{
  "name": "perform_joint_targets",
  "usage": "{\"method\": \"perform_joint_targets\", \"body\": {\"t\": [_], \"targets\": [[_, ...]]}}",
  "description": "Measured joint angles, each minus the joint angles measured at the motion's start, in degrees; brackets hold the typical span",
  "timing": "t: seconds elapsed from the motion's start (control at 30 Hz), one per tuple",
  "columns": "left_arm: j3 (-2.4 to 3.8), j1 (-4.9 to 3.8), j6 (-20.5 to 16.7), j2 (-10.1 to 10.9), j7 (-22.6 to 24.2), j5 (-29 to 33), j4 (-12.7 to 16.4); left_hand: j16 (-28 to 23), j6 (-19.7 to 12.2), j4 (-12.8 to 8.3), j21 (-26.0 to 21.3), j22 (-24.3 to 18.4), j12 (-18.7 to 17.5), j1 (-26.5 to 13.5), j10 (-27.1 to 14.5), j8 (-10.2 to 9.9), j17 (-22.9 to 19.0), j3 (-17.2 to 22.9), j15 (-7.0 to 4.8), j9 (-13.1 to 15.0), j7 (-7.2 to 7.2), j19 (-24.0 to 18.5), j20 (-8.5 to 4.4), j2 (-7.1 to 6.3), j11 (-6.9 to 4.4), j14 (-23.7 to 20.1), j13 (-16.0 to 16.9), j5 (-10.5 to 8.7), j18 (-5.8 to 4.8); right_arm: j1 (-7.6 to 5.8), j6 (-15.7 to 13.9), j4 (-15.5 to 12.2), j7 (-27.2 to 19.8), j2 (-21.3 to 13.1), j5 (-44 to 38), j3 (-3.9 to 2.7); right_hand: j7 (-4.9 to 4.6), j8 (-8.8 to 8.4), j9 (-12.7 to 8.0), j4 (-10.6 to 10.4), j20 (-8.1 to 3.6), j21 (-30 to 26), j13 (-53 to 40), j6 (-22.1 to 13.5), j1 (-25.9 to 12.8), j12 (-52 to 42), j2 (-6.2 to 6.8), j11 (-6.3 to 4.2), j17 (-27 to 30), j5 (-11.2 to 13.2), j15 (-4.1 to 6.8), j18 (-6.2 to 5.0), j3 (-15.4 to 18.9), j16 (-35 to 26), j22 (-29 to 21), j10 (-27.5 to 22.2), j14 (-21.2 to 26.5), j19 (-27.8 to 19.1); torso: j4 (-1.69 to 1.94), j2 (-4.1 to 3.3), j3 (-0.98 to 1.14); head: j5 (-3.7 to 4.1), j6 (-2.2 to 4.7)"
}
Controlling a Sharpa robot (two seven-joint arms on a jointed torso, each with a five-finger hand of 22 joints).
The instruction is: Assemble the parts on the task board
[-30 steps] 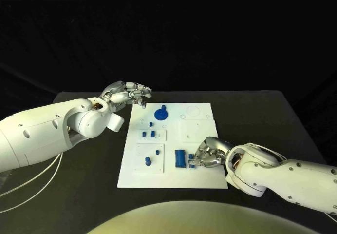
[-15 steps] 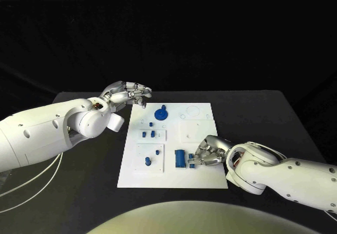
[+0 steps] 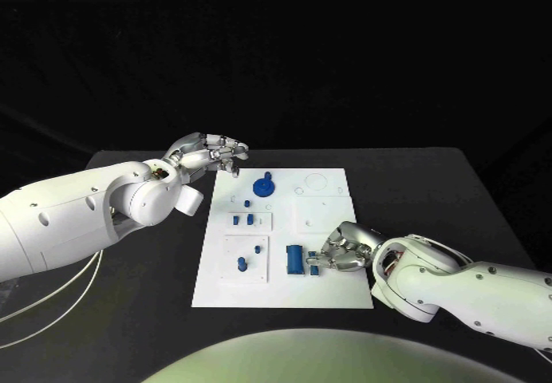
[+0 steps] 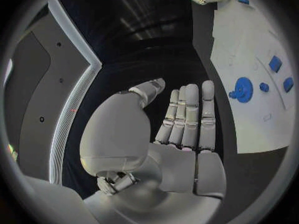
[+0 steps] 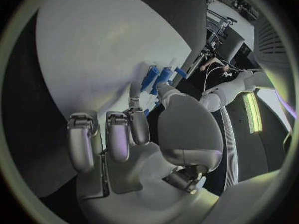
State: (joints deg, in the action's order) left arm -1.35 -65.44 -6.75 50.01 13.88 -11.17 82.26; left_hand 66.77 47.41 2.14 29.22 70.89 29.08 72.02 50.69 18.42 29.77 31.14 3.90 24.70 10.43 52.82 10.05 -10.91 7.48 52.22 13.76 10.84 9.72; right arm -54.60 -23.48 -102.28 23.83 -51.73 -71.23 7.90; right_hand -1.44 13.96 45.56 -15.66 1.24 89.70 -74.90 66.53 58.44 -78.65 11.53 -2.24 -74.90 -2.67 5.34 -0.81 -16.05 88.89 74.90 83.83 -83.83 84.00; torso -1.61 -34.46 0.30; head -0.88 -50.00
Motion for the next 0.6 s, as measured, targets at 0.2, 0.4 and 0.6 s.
{"method": "perform_joint_targets", "body": {"t": [0.2, 0.4, 0.6], "targets": [[0.00, 0.00, 0.00, -0.01, -0.01, 0.00, -0.03, 0.00, 0.00, 0.10, 0.00, 0.00, 0.00, 0.00, 0.00, 0.00, 0.00, 0.10, 0.00, 0.00, 0.00, 0.00, 0.00, 0.00, 0.00, 0.00, -0.02, 0.00, 0.00, -0.31, -0.57, -1.13, -0.32, -1.24, 0.49, -0.08, 0.00, 0.00, 0.06, 0.39, 0.00, 0.00, 0.00, 0.00, 1.80, 0.00, -0.61, 0.00, -0.05, -0.22, 0.00, 0.00, 0.88, 0.00, 0.01, 0.00, 0.00, 0.00, 0.00, 0.00, 0.00, 0.07, 0.00], [0.00, 0.00, 0.00, 0.00, -0.01, 0.00, -0.06, 0.00, 0.00, 0.16, 0.00, 0.00, 0.00, 0.00, 0.00, 0.00, 0.00, 0.16, 0.00, -0.05, 0.00, 0.00, 0.00, 0.00, 0.00, 0.00, -0.05, 0.00, 0.00, -0.37, -0.43, -2.09, -0.55, -2.46, 0.82, -0.08, 0.00, 0.00, 0.06, 0.63, 0.00, 0.00, 0.00, 0.00, 3.74, 0.00, -0.34, 0.00, -0.04, -0.44, 0.00, -0.01, 1.58, 0.00, 0.05, 0.00, 0.00, 0.00, -0.01, 0.01, 0.00, 0.09, 0.00], [-0.01, 0.00, 0.00, 0.01, -0.02, 0.00, -0.13, 0.00, 0.00, 0.16, 0.00, 0.00, 0.00, 0.00, 0.00, -0.01, 0.00, 0.16, 0.00, -0.05, 0.00, 0.00, 0.00, 0.00, 0.00, 0.00, -0.05, 0.00, 0.00, -0.37, 0.11, -2.78, -0.70, -3.15, 1.10, -0.06, 0.00, 0.00, 0.06, 0.79, 0.00, 0.00, -0.05, 0.00, 4.83, 0.00, -0.30, 0.00, -0.04, -0.44, 0.00, 0.00, 1.89, 0.00, 0.04, 0.00, 0.00, 0.00, -0.02, 0.03, 0.00, 0.13, 0.00]]}}
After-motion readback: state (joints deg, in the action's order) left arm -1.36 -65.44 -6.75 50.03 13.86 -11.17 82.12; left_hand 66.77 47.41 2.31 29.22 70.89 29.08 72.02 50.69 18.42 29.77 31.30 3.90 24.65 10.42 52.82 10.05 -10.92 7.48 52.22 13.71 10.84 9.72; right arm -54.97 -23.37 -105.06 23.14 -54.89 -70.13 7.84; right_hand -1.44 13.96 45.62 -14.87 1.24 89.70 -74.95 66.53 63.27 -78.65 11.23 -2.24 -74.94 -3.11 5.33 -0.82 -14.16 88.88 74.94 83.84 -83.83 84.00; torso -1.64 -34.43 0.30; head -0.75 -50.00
